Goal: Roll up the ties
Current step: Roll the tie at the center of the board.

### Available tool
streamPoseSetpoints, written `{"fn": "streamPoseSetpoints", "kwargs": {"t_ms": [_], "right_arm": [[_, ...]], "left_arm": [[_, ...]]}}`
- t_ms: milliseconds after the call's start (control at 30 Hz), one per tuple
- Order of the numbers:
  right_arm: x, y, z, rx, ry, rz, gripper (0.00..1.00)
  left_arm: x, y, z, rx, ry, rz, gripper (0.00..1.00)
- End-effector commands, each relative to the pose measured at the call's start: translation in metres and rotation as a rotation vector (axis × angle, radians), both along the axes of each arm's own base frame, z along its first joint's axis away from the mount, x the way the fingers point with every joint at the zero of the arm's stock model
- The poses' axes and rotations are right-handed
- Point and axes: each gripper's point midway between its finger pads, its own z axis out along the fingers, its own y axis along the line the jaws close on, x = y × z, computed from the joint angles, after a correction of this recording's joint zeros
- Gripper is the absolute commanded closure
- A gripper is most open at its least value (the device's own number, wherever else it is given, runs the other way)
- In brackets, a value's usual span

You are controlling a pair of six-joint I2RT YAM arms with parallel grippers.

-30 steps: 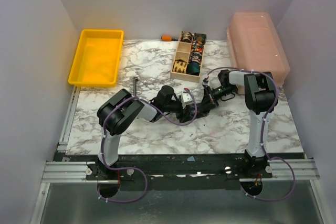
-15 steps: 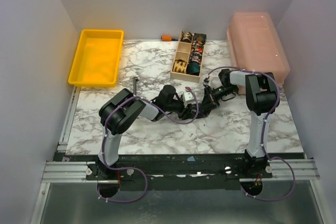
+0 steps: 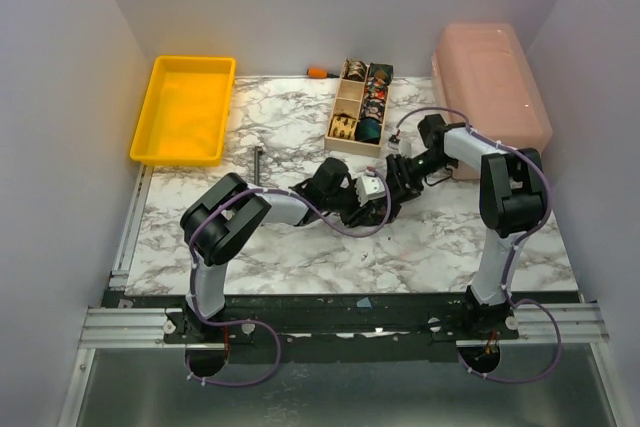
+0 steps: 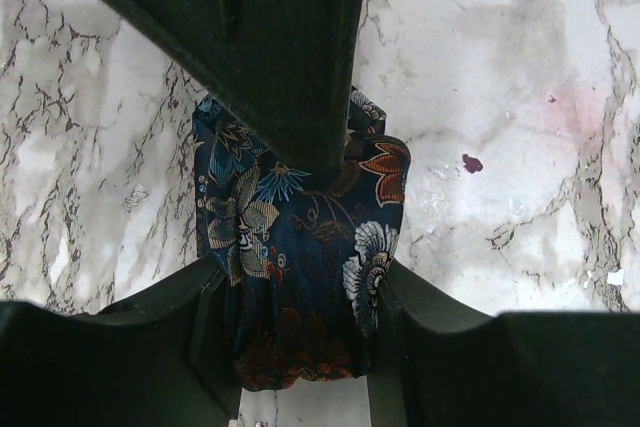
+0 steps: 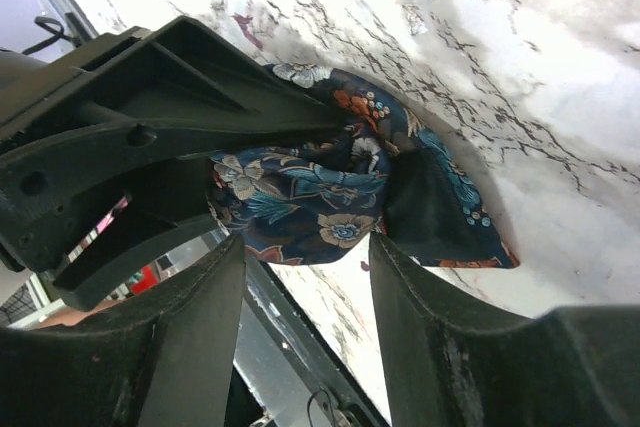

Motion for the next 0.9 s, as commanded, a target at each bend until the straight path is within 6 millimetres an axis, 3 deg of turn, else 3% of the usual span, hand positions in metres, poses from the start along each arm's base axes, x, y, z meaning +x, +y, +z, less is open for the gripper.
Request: {"fn": "streamPoseSetpoints", "kwargs": {"t_ms": [0, 200, 333, 433, 667, 867], "right_arm": [[-0.007, 0.014, 0.007, 0.044, 0.034, 0.004, 0.43], [-0.006, 0.017, -0.024, -0.036, 0.062, 0.021, 0.47], [-0.011, 0.008, -0.046, -0.089, 0.078, 0.042, 0.76], [-0.021, -0.005, -0.066, -0.155, 0.087, 0.073, 0.99], [-0.020, -0.025, -0.092, -0.244, 0.036, 0.097, 1.00], [-0.014, -0.031, -0.103, -0.261, 0.028, 0.099, 1.00]], "left_arm": [[-0.021, 0.045, -0.062, 0.273, 0.132, 0.044, 0.97], [-0.020, 0.040, -0.058, 0.272, 0.125, 0.024, 0.93], [-0.022, 0.038, -0.057, 0.262, 0.131, 0.009, 0.87], [-0.023, 0.033, -0.053, 0.233, 0.138, -0.001, 0.71], [-0.019, 0.007, -0.021, 0.063, 0.105, -0.044, 0.48], [-0.011, -0.019, 0.000, -0.059, 0.083, -0.081, 0.43]]}}
